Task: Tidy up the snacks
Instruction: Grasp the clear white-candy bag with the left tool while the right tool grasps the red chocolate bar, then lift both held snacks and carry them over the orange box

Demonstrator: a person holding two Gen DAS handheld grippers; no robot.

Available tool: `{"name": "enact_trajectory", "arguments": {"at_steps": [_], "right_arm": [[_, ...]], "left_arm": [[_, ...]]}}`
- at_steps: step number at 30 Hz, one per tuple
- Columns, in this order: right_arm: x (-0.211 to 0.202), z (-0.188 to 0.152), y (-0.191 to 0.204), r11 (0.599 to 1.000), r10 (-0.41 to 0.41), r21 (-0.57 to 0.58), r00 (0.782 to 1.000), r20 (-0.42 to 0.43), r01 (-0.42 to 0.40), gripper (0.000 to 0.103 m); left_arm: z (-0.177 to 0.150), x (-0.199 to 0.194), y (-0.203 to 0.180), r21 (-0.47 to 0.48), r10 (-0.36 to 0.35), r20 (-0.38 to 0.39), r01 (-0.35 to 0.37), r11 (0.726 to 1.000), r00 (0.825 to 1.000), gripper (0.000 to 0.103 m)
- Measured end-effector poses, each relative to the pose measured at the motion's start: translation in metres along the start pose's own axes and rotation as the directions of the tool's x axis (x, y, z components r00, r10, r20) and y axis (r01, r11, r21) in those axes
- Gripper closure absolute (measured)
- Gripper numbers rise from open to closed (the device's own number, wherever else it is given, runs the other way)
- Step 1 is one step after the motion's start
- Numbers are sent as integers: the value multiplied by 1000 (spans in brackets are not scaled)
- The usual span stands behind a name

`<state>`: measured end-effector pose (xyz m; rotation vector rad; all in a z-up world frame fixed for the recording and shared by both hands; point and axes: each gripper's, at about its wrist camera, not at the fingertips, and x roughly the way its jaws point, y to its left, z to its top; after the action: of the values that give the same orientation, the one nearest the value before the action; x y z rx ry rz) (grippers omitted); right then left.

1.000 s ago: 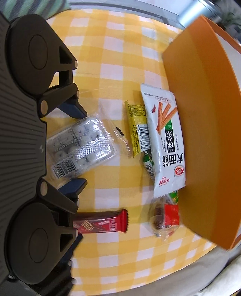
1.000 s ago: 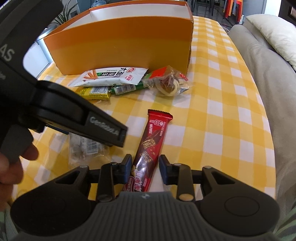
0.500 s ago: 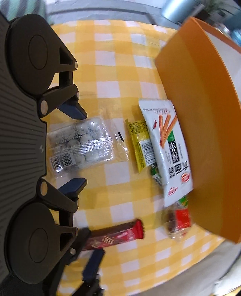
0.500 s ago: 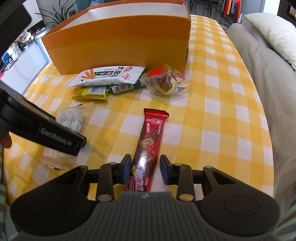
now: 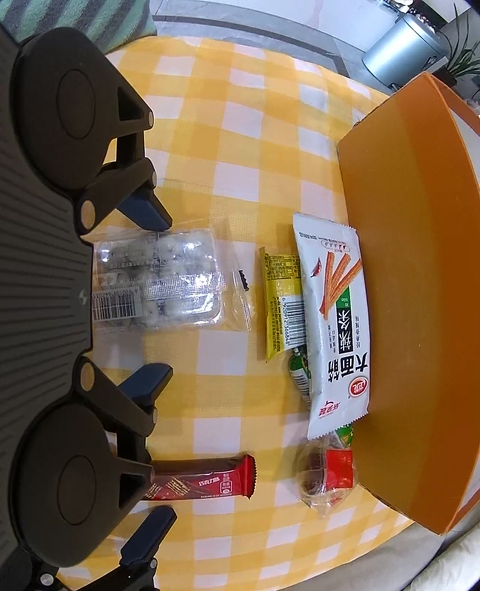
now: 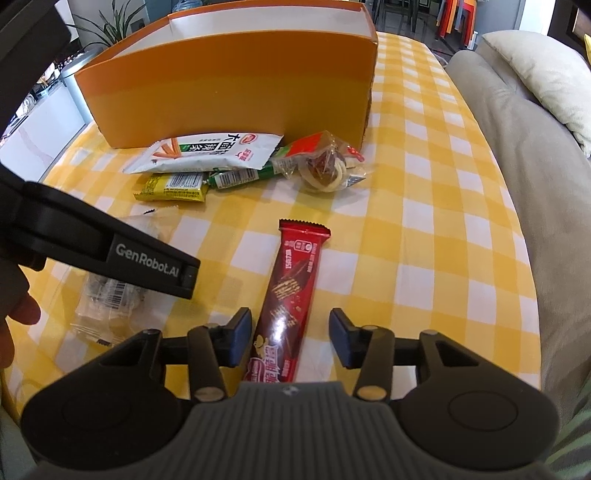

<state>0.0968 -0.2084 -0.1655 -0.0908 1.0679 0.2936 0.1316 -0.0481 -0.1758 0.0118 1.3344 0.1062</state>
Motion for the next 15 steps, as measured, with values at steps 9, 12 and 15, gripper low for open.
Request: {"name": "enact_trajectory", "arguments": {"at_steps": [9,12,15], "right_arm": [[0,-1,5,999,-29,-42,1000,7,29,81],[-1,-1,4,999,-28,-39,1000,6,28,81],[-1,-1,3,999,-22,-25,1000,5,22,82]], "left_arm": [[-12,-21,1,57,-37,50,34,998,998,39],[-14,-22,-1,95,-45,69,38,995,997,41],[-16,-21,3,126,-64,84,53,991,994,43]]}}
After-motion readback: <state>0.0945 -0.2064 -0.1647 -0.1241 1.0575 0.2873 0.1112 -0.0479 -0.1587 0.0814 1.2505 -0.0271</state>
